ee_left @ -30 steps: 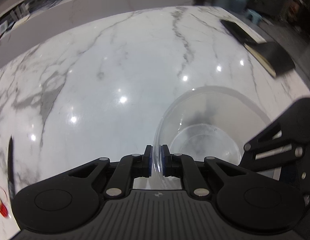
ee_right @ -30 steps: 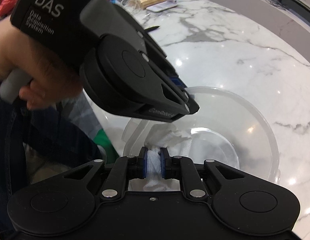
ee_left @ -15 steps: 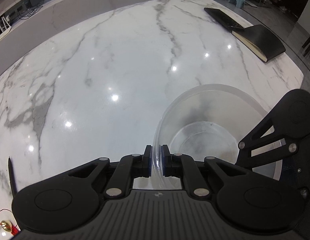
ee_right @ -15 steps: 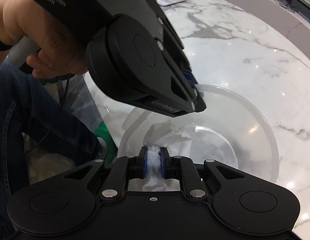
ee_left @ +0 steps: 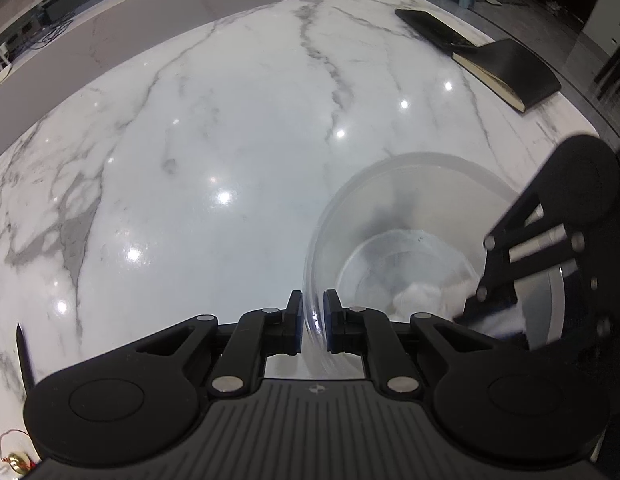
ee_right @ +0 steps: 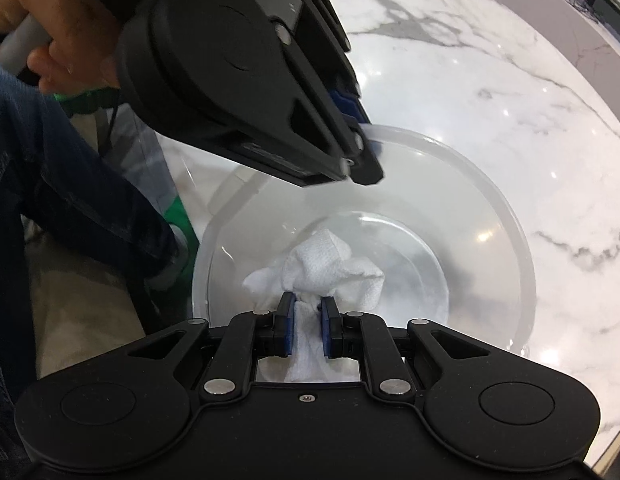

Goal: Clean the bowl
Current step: 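Turn the bowl with the left gripper while the right gripper wipes the bowl bottom, then rub the white cloth around the bowl's inner wall with the right gripper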

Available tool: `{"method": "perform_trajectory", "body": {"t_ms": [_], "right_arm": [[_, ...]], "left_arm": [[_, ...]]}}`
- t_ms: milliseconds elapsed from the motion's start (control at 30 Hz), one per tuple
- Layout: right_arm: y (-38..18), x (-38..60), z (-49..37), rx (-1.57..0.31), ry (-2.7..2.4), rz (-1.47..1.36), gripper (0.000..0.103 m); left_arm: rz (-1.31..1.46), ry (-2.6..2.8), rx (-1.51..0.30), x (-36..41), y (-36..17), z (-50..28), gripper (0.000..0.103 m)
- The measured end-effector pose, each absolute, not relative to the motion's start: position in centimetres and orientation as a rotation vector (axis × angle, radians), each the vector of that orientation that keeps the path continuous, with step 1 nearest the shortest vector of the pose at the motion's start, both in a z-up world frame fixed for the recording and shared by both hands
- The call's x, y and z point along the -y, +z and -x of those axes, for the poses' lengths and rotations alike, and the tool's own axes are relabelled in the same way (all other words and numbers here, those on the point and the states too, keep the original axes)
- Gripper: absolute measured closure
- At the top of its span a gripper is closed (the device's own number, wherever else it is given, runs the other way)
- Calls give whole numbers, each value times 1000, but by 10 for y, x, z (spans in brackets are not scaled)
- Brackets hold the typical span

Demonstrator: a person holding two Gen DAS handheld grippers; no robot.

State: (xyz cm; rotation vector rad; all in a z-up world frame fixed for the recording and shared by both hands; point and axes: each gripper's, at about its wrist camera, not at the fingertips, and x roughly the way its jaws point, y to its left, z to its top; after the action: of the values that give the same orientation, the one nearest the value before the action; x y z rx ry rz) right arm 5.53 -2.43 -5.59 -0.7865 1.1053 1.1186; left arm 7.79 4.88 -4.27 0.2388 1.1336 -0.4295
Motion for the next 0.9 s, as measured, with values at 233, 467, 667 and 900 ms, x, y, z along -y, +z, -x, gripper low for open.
{"method": "perform_trajectory", "body": {"t_ms": [233, 467, 667, 900], "right_arm": [[-66, 22, -73, -1106, 1043, 864, 91], [-74, 11, -83, -1086, 994, 918, 92], [-80, 2, -98, -1038, 920, 942, 92], [-86, -7, -115, -980, 858, 944, 92]], "left_arm": [[-262, -422, -1132, -45, -42, -77, 92], [-265, -412, -1131, -44, -43, -79, 92], [-261, -415, -1133, -44, -42, -81, 92], [-258, -418, -1135, -44, -42, -83, 92]]}}
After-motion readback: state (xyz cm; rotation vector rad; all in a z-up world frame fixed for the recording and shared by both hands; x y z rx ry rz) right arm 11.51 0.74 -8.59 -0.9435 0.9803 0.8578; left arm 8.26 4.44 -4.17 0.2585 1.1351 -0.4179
